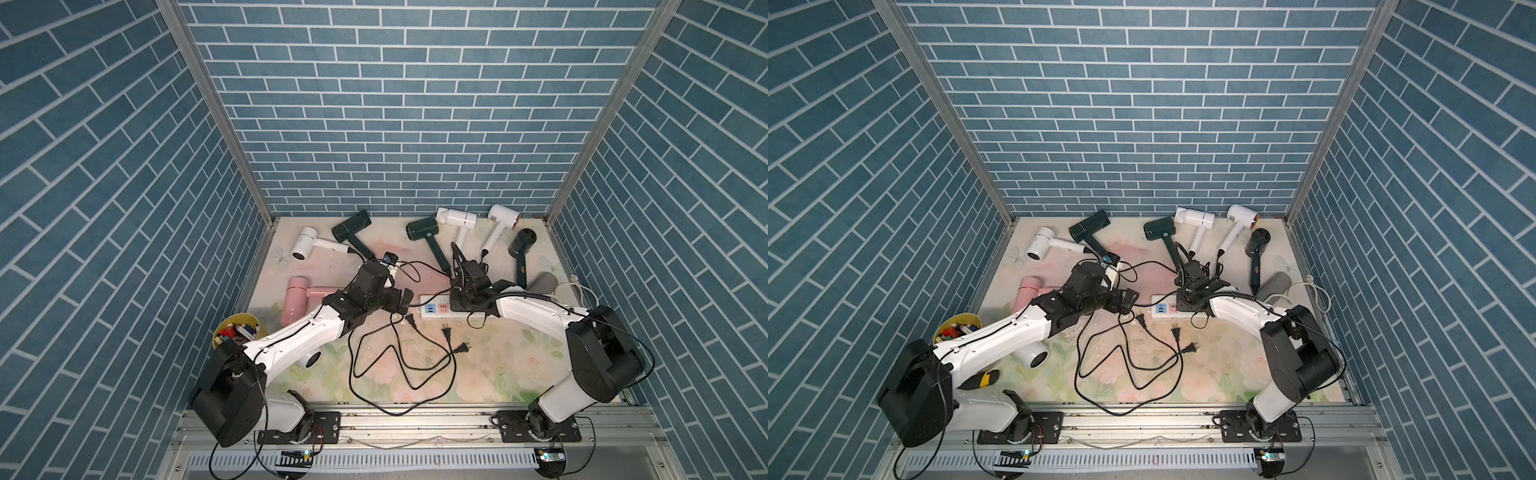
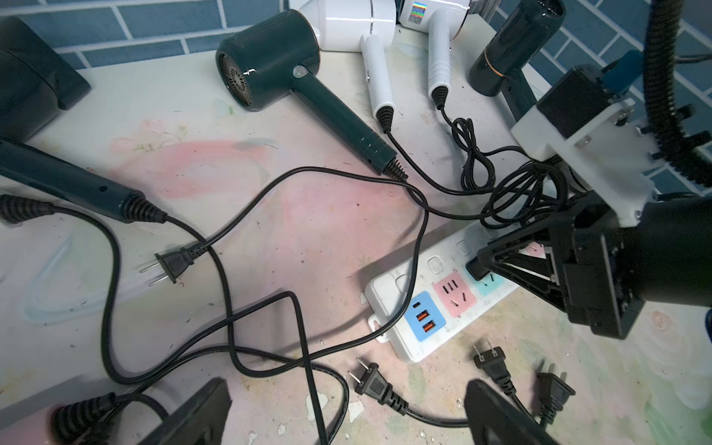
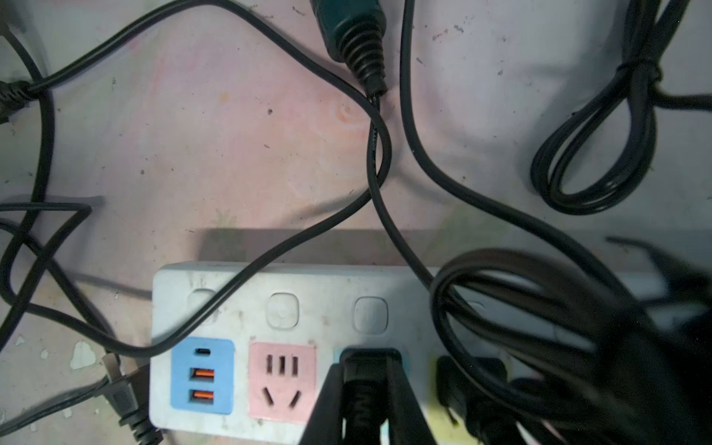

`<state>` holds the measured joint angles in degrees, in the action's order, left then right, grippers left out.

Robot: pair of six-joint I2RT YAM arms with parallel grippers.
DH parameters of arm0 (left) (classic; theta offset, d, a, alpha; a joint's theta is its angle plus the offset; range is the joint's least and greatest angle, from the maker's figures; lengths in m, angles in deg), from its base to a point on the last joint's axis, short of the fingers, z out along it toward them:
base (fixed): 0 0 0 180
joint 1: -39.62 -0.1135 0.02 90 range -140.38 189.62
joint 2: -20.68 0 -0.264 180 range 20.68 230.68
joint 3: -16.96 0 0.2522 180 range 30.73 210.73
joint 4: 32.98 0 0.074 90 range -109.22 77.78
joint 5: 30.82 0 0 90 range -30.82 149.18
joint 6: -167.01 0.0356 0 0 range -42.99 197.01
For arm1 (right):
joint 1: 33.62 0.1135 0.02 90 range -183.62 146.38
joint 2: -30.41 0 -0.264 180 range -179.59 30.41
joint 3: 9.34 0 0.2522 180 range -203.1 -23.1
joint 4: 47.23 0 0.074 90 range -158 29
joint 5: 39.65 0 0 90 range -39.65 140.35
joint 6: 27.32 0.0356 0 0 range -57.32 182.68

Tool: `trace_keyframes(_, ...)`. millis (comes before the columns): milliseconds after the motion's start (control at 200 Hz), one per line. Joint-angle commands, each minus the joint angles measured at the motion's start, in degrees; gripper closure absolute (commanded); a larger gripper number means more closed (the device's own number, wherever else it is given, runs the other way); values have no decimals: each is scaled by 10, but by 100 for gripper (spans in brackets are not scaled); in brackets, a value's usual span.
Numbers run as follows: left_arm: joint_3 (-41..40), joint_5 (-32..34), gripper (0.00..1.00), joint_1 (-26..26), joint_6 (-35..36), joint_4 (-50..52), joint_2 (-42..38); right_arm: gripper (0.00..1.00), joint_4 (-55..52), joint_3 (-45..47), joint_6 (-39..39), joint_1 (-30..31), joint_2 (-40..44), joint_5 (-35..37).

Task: Charge the blow dryers
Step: Insert the plug into the socket.

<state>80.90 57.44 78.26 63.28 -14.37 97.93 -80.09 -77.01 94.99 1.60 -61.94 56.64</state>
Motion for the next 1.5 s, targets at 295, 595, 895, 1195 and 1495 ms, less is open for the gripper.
trace_keyframes(295,-61,126,0,-27,-33,-13,-90,77,-35,7,-29,-1,-9,-14)
trace_keyframes(595,-97,107,0,-85,-89,-26,-122,35,-55,-23,-68,1,86,-138)
trace_keyframes(895,-118,-5,0,-162,-140,-58,-95,1,-60,11,-70,19,176,-209)
trace_keyframes(1195,-70,-101,0,-199,-121,-40,-18,1,-20,68,-28,19,294,-130)
trace_keyframes(1495,-4,-101,1,-199,-53,36,24,1,-48,129,28,18,411,-16)
